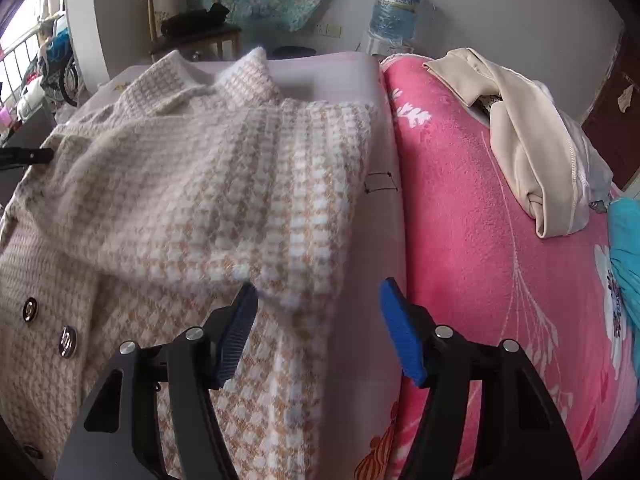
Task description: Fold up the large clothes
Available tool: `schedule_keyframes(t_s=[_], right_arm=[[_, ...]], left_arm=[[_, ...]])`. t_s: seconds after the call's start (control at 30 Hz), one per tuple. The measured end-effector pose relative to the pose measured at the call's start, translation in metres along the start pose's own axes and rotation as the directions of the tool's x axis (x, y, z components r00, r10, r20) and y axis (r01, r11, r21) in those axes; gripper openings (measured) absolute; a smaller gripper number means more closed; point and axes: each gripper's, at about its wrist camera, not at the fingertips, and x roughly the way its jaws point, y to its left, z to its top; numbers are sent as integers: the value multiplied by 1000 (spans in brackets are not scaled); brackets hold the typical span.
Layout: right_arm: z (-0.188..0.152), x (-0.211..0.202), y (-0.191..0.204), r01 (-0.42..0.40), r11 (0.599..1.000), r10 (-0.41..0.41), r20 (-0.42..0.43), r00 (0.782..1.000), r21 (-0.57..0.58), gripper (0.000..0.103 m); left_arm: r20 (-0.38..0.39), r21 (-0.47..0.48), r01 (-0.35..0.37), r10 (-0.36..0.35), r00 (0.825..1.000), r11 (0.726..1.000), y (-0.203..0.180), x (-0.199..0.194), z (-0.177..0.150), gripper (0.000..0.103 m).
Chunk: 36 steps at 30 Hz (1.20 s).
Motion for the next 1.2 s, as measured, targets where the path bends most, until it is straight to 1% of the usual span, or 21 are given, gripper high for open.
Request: schedule_keyframes(t_s=[0.1,0.13,0.2,0.27,0.3,0.37,0.4,0.43,0.5,0.6,0.63,0.77,0.8,0.87,0.9,0.93,0.97,1.0,1.03,1.1,1.2], right_arm=[[1,-12,-14,-13,997,9,65,998,71,56],[0,-12,-17,-10,996,4,70,998,84,56],[-6,1,-24,-18,994,14,35,999,106,56],[-11,16,-31,-73,987,76,-21,997,140,56],[-13,15,-35,-94,983,100,-29,995,157,56],[-15,4,-41,-136,977,142,-27,990,162,61],[-16,-5,-44,-176,971,180,-12,984,160,67],[-16,-13,-48,-227,961,228,8,974,160,72],[-14,-28,-57,-333,927,328,58,943,172,75],[-5,-33,-77,-416,872,396,130,909,258,76],[1,-27,-84,-430,851,407,141,903,300,76],[32,18,-91,-413,822,403,113,908,393,76],[40,31,-89,-396,825,393,94,915,402,70],[55,54,-82,-323,864,336,37,941,387,60],[62,65,-79,-284,883,302,10,953,374,51],[66,75,-76,-263,892,286,-9,958,367,43],[70,77,-76,-239,903,254,2,967,356,35],[75,77,-75,-254,902,268,11,963,350,11],[77,76,-77,-270,889,281,26,959,370,11],[78,68,-77,-277,885,274,62,960,374,9],[77,59,-68,-245,912,229,87,970,330,9]], left_arm=[[12,5,23,-23,1000,1000,-1,-7,-6,11],[1,13,20,-20,1000,1000,-2,-5,-10,11],[-27,29,-2,3,1000,1000,-3,4,-19,11],[-22,29,-8,9,1000,1000,-3,9,-22,12],[-18,19,0,0,1000,1000,-1,9,-22,12],[-19,12,7,-7,1000,1000,1,9,-20,12],[-20,14,8,-8,1000,1000,1,10,-20,12],[-22,17,7,-6,1000,1000,1,10,-20,12],[-26,16,2,-1,1000,1000,0,12,-20,13],[-35,3,1,-1,999,1000,2,15,-18,17],[-37,-5,4,-4,999,1000,3,16,-17,18],[-37,-10,5,-5,999,1000,4,17,-17,16],[-33,0,-5,5,999,1000,3,17,-17,16],[-22,25,-26,27,999,999,-1,16,-18,15],[-16,39,-37,38,999,999,-4,16,-19,15],[-8,54,-47,47,999,997,-6,16,-19,14],[2,68,-54,54,999,996,-8,15,-20,12],[15,79,-59,58,998,995,-11,13,-21,12],[33,92,-66,63,997,994,-14,11,-20,11],[82,105,-72,63,995,992,-16,2,-17,11],[117,77,-54,44,992,996,-15,-4,-4,10]])
